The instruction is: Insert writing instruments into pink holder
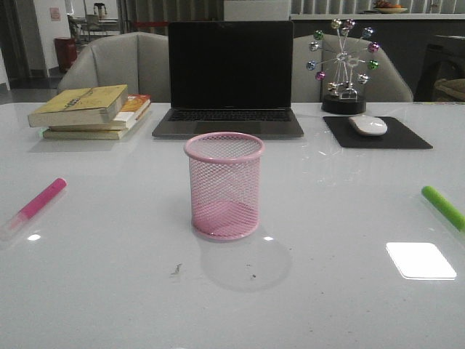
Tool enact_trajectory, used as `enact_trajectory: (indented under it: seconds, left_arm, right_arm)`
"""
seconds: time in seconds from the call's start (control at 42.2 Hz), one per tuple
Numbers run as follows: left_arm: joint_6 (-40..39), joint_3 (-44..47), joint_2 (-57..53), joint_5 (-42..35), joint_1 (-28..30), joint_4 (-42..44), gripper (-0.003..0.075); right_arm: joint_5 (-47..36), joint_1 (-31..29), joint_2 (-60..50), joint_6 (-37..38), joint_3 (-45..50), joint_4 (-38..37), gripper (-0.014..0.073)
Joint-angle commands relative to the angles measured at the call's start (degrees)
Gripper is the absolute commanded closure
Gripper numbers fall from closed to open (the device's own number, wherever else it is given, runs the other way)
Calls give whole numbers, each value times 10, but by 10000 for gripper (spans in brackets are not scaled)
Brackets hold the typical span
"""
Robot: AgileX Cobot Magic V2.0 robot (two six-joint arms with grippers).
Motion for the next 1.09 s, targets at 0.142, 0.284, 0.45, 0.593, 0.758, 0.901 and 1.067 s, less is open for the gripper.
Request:
enact_trajectory:
  seconds: [0.142,0.284,0.45,0.593,0.758,0.901,1.067]
  left_arm:
    - [0,-1,-10,-54,-4,-1,627]
    - [0,-1,-10,-54,-4,-1,628]
    - [0,-1,-10,-54,-4,-1,627]
    - [0,-1,-10,-54,-4,-1,628]
    - [0,-4,-10,-71,-2,2,628]
    - [0,-47,-10,-78,-2,2,628]
    - [0,-159,14,-48,-2,1,627]
  right_arm:
    - [-53,-2,-12,0,-7,0,537]
    - [-53,-2,-12,0,-7,0,537]
    - [-53,-2,-12,0,-7,0,537]
    - [-53,-2,-12,0,-7,0,537]
    - [-56,-3,-12,-1,-11,-12,537]
    - [-48,-3,-12,-1,-56,-13,537]
    - [-17,-3,5,-2,-148,-33,537]
